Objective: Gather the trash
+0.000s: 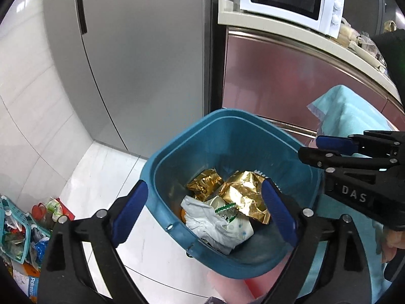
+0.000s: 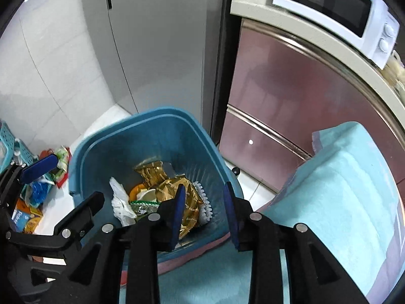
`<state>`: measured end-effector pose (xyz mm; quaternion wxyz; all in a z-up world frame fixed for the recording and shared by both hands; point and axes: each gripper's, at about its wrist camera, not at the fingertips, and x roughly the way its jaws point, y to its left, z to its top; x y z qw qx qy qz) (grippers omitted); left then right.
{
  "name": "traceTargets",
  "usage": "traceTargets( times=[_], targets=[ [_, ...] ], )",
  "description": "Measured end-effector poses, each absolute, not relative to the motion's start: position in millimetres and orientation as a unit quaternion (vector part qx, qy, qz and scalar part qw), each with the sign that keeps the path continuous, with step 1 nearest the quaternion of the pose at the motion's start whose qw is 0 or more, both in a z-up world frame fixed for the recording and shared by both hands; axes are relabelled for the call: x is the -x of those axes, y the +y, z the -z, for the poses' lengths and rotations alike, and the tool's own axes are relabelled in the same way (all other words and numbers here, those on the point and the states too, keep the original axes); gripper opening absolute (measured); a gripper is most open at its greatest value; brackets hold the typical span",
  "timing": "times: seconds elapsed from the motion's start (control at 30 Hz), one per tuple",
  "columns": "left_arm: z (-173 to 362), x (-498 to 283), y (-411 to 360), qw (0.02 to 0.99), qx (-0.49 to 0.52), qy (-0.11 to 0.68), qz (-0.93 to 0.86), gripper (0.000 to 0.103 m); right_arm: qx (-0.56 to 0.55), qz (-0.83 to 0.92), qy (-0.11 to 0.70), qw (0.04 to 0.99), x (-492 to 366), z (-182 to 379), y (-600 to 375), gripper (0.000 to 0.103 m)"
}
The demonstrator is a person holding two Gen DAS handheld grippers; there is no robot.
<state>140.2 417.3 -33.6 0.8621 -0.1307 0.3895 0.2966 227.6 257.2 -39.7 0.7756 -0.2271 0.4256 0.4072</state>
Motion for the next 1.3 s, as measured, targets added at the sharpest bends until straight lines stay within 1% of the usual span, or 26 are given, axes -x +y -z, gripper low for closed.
traceTargets(
  times=[0.03,0.07,0.13,0.27,0.33,0.4,0.43,0.53,0.63,1.3],
  targets=[
    [29.0,-130.0,419.7,0.863,0.131,0.386,-0.297,0.092,0.222,-0.408,0.423,0.778,-226.6,36.3,254.6,0.042],
    [26.0,-127.1,418.9,0.865,0.130,0.383,-0.298,0.095,0.214,-0.409,0.418,0.783,-225.9,31.0,249.5,0.045],
    [18.9,-121.9,415.9,0.867,0.127,0.375,-0.303,0.097,0.205,-0.411,0.410,0.788,-224.7,24.9,242.9,0.055],
    [7.4,-111.8,409.6,0.869,0.122,0.368,-0.308,0.097,0.196,-0.409,0.396,0.798,-220.9,12.1,231.6,0.068],
    [0.6,-106.5,405.3,0.871,0.119,0.363,-0.310,0.097,0.191,-0.407,0.388,0.804,-218.3,5.8,225.1,0.076],
    [-4.4,-102.3,401.4,0.872,0.116,0.358,-0.312,0.097,0.186,-0.407,0.382,0.808,-215.7,0.4,218.0,0.079],
    [-8.8,-98.3,398.9,0.873,0.115,0.355,-0.312,0.097,0.184,-0.407,0.379,0.810,-214.6,-2.2,214.0,0.085],
    [-18.1,-89.2,387.9,0.878,0.110,0.346,-0.313,0.097,0.174,-0.405,0.367,0.819,-209.5,-12.2,198.4,0.088],
    [-29.0,-79.1,371.1,0.884,0.102,0.336,-0.309,0.097,0.162,-0.403,0.354,0.828,-203.3,-20.5,180.2,0.096],
    [-84.6,-42.6,223.0,0.931,0.043,0.275,-0.237,0.097,0.072,-0.342,0.269,0.897,-147.3,-62.8,5.3,0.096]
  ],
)
